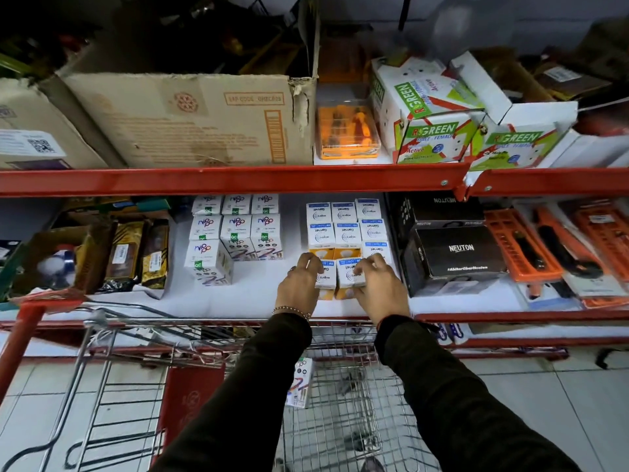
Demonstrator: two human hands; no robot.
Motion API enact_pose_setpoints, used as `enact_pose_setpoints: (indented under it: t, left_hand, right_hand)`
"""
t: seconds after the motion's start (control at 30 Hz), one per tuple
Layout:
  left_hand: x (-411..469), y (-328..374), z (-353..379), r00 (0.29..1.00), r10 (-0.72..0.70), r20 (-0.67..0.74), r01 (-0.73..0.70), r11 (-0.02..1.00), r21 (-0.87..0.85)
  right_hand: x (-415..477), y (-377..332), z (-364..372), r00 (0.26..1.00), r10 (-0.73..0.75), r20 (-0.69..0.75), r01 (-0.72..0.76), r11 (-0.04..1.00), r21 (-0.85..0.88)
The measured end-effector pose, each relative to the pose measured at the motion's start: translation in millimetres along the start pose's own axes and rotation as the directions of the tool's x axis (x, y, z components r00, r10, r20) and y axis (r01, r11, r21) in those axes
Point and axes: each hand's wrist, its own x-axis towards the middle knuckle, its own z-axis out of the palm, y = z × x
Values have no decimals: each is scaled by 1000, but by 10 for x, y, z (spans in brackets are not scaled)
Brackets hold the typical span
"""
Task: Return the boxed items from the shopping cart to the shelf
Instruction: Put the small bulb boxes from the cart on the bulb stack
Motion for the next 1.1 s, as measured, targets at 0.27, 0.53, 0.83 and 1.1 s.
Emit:
enact_pose_setpoints:
  t: [0.27,0.53,0.83,1.1]
  left_hand:
    - [148,38,16,1000,12,-20,-12,1000,19]
    - [117,34,41,999,-13,-37,16,997,82]
    - [-351,-219,167,973,80,-218,-77,997,23]
    - [-1164,-983,813,998,-31,-48,25,991,-135]
  right_hand:
    - [145,40,41,997,-52,-49,49,996,-72]
    - [136,22,49,998,-54,-43,50,995,-87]
    - [-343,-70,213,973,-143,-183,148,989,17]
    - [-982,-275,1066,979,-182,89,178,983,51]
